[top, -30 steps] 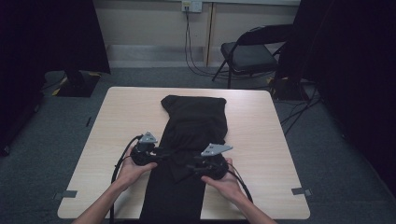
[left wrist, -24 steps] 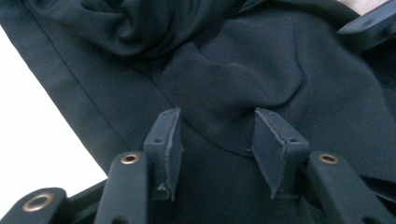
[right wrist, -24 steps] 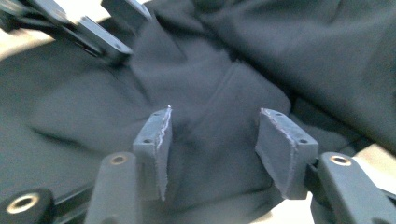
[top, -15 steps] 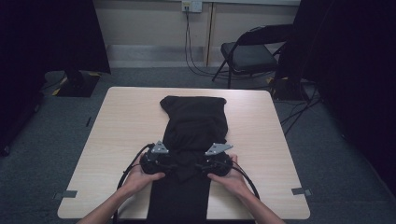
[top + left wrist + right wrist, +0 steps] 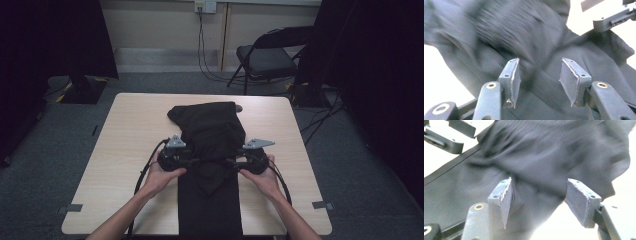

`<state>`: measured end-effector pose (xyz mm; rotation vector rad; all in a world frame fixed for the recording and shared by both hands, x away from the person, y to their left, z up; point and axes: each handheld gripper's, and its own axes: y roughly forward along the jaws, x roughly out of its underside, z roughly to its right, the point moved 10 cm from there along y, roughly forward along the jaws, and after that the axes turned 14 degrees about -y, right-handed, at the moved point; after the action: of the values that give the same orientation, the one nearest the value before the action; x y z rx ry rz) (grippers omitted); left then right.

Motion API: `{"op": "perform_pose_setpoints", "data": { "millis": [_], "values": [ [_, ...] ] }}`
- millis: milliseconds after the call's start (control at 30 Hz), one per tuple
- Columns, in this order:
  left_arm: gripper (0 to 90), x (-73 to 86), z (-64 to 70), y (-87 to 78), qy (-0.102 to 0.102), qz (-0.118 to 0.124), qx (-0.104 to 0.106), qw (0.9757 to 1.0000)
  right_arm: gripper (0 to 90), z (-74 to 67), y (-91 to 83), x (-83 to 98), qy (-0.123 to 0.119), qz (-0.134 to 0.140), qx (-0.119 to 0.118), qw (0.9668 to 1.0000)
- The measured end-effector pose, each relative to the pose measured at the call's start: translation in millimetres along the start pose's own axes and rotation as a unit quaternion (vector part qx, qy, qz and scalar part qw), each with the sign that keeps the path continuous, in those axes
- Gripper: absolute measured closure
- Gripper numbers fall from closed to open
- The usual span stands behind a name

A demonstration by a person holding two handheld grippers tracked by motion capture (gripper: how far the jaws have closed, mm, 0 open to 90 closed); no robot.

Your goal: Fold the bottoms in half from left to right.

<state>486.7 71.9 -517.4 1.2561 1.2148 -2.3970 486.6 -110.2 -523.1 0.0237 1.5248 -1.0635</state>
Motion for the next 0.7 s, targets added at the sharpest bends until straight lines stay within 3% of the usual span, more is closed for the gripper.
{"op": "perform_pose_setpoints", "data": {
  "millis": [33, 100, 167, 267, 333, 367, 467, 500, 600, 667, 700],
  "values": [
    [51.6, -6.4, -6.2, 2.5, -0.011, 0.004, -0.004, 0.9999, 39.0, 5.8, 0.0, -2.7, -0.002, 0.001, 0.007, 1.0],
    [51.2, -17.9, -11.9, 7.6, -0.034, 0.02, 0.009, 0.9992, 38.9, 20.3, 2.6, -10.9, 0.0, 0.004, 0.027, 0.9996],
    [49.4, -24.9, -14.9, 14.3, -0.039, 0.023, 0.008, 0.999, 38.8, 38.9, 10.8, -24.7, 0.001, 0.004, 0.048, 0.9989],
    [45.2, -27.3, -16.3, 27.4, -0.055, 0.011, 0.01, 0.9984, 37.9, 48.6, 18.4, -34.0, 0.0, 0.004, 0.053, 0.9986],
    [39.8, -22.5, -20.0, 38.4, -0.033, -0.009, -0.021, 0.9992, 36.3, 56.2, 28.2, -40.6, -0.001, 0.002, 0.055, 0.9985],
    [38.6, -19.0, -25.1, 44.3, -0.033, -0.016, -0.043, 0.9984, 35.6, 59.1, 34.4, -41.6, 0.002, -0.002, 0.05, 0.9987],
    [35.5, -13.2, -32.9, 50.5, -0.05, -0.021, -0.044, 0.9975, 33.8, 68.4, 53.6, -33.0, 0.034, -0.02, 0.044, 0.9982],
    [38.3, -13.2, -33.8, 51.8, -0.06, -0.013, -0.03, 0.9976, 34.7, 69.9, 62.9, -23.9, 0.056, -0.026, 0.036, 0.9974],
    [43.4, -13.3, -34.9, 52.2, -0.056, -0.017, -0.03, 0.9978, 37.3, 67.3, 70.3, -14.1, 0.062, -0.036, 0.029, 0.997],
    [52.8, -15.3, -34.1, 51.5, -0.043, -0.013, -0.032, 0.9985, 51.5, 61.4, 75.2, -8.9, 0.058, -0.041, 0.018, 0.9973],
    [57.5, -17.2, -33.2, 49.8, -0.044, -0.009, -0.029, 0.9986, 56.6, 59.5, 75.1, -9.9, 0.056, -0.039, 0.024, 0.9974]
  ]
}}
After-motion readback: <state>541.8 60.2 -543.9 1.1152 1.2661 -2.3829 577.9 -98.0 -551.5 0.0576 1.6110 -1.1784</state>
